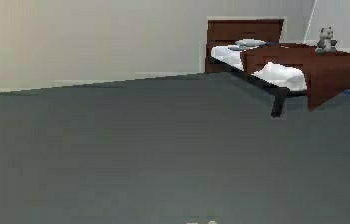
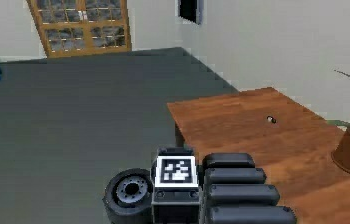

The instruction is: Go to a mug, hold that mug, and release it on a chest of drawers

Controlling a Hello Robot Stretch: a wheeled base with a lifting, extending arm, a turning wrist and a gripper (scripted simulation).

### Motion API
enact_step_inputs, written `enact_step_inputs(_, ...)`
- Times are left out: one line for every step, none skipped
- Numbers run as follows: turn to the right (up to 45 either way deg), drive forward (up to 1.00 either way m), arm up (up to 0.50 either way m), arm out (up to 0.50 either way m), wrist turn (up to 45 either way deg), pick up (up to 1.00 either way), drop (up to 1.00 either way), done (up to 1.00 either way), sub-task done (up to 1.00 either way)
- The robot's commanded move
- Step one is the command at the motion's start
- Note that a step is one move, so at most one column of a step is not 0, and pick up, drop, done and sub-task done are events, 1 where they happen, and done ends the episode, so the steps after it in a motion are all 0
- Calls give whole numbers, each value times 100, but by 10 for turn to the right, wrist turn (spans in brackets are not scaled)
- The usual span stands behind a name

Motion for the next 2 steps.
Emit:
enact_step_inputs(-150,0,0,0,0,0,0,0,0)
enact_step_inputs(-30,0,0,0,0,0,0,0,0)
